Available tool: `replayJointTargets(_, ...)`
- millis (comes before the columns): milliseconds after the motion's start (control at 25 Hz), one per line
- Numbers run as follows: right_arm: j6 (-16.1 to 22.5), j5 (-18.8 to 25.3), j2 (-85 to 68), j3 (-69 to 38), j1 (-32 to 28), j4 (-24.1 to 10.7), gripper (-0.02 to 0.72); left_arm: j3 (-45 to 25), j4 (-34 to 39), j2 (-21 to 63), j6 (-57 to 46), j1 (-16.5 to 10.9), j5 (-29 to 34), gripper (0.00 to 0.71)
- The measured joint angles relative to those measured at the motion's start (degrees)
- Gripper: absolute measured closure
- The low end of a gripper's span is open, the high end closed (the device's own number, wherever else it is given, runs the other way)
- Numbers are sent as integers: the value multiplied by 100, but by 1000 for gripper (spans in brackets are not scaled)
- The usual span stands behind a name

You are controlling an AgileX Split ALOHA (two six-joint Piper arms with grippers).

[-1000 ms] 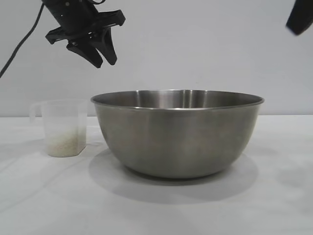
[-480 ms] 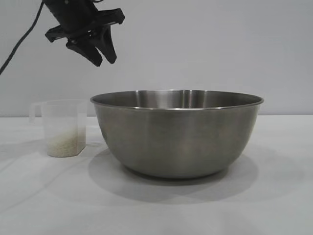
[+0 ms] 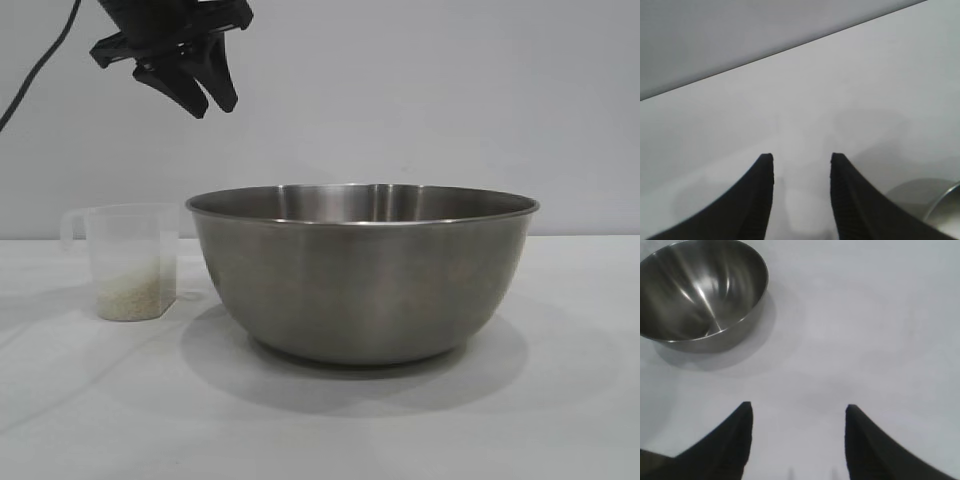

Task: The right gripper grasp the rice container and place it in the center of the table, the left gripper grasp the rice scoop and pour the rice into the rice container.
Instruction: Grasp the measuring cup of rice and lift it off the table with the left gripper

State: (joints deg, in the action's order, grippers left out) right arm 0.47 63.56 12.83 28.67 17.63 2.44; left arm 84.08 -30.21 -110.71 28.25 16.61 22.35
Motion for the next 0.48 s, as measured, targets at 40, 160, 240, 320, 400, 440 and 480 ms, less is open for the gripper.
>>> replayJointTargets(40,1,119,-63,0,0,-27,353,0,0,0,0,0,25,494)
replayJointTargets(160,23,134,-316,0,0,-80,353,0,21,0,0,0,195,494)
replayJointTargets(240,23,106,-445,0,0,-89,353,0,32,0,0,0,260,494)
replayJointTargets(320,23,106,-497,-11,0,-89,353,-71,32,26,0,0,202,494)
replayJointTargets(400,23,106,-517,-11,0,-89,353,-273,-4,133,0,0,-36,494)
replayJointTargets(440,23,106,-517,-11,0,-89,353,-413,-21,216,0,0,-195,494)
replayJointTargets(480,23,106,-517,-11,0,-89,353,-581,-21,309,13,0,-389,494)
